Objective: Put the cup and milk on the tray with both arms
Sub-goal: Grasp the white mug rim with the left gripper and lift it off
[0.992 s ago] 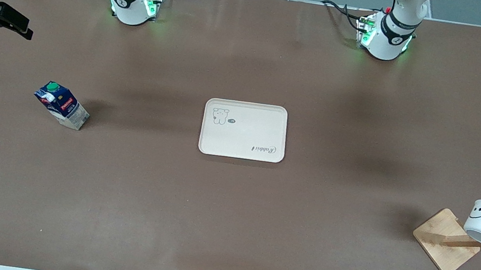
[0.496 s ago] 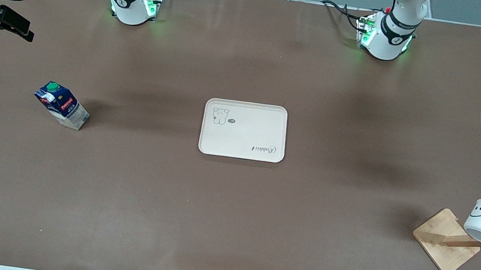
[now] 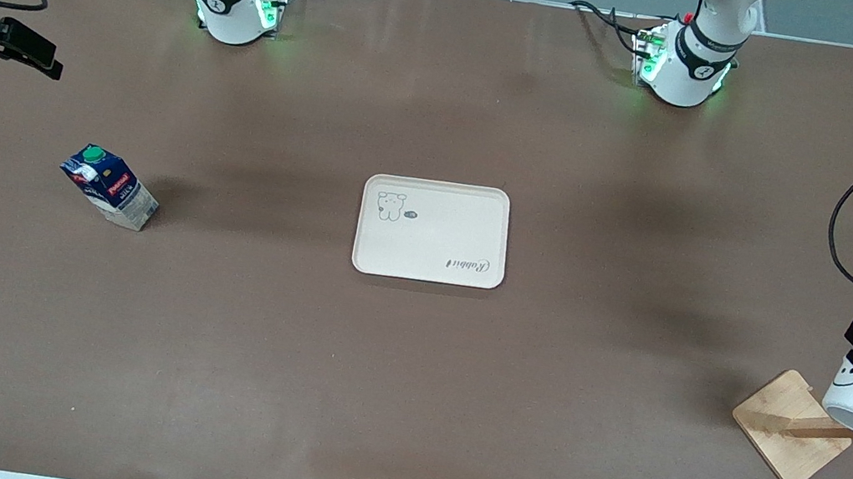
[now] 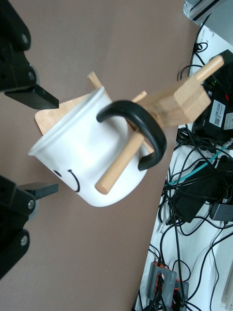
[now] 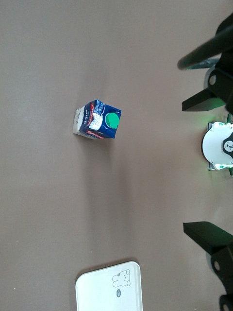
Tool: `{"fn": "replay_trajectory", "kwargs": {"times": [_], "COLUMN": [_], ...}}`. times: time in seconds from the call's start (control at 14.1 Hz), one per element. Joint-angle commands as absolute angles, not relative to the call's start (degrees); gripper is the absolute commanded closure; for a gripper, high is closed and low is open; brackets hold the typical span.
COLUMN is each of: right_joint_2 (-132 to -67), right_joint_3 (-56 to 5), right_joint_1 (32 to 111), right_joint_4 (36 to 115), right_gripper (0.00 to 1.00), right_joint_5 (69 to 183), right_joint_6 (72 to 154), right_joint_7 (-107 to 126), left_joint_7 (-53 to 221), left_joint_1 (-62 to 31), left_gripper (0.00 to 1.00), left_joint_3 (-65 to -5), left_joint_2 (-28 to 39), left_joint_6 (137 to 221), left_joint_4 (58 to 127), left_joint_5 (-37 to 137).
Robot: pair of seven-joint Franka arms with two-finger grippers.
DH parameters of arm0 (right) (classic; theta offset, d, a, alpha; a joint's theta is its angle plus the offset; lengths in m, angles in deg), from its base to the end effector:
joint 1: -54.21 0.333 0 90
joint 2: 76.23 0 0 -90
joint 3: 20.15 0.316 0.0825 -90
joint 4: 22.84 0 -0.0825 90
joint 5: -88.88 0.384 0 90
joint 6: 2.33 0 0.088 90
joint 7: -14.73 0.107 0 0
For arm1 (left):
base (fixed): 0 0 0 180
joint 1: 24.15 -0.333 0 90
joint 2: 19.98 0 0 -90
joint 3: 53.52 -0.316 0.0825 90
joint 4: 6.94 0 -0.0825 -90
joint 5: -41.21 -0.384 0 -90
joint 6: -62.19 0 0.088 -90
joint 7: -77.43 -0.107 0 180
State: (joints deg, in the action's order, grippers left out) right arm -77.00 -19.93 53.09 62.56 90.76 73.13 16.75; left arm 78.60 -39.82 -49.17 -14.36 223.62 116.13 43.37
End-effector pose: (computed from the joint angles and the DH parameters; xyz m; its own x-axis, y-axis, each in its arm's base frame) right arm 0.5309 -0.0042 0.6344 0.9815 -0.0424 -0.1867 -0.0481 -0.9985 -0.0262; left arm 0.5841 0.1197 0.4215 0.8117 0.2241 0.5394 0.2362 -0.9705 0.0479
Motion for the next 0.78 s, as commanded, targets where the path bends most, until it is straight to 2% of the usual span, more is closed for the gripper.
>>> {"fn": "replay_trajectory", "kwargs": {"times": [0.0, 0.14, 0.28, 0.42, 0.64, 0.71], "right_joint_2": [-76.85, -76.93, -76.93, -76.93, -76.93, -76.93], "right_joint_3": [-19.53, -19.53, -19.53, -19.53, -19.53, -19.53], "right_joint_1": [52.71, 52.46, 52.45, 52.54, 52.54, 52.63], "right_joint_4": [62.5, 62.59, 62.59, 62.5, 62.41, 62.41], "right_gripper": [0.0, 0.0, 0.0, 0.0, 0.0, 0.0], "right_joint_5": [90.46, 90.46, 90.46, 90.46, 90.55, 90.55], "right_joint_6": [72.99, 73.08, 73.17, 73.26, 73.17, 73.08], "right_joint_7": [16.84, 16.67, 16.58, 16.58, 16.58, 16.58], "left_joint_7": [78.22, 78.13, 78.13, 78.13, 78.05, 77.7], "left_joint_1": [-40.06, -40.06, -39.97, -39.97, -39.97, -39.97], "left_gripper": [0.32, 0.38, 0.54, 0.63, 0.93, 1.0], "left_joint_3": [-47.82, -47.63, -46.67, -46.31, -45.79, -45.61], "left_joint_2": [-12.96, -12.43, -12.43, -12.51, -12.78, -12.86], "left_joint_6": [226.28, 227.07, 227.07, 227.07, 227.07, 227.07], "left_joint_4": [115.49, 115.4, 115.4, 115.4, 115.49, 115.49], "left_joint_5": [44.73, 44.73, 44.73, 44.73, 44.64, 44.64]}}
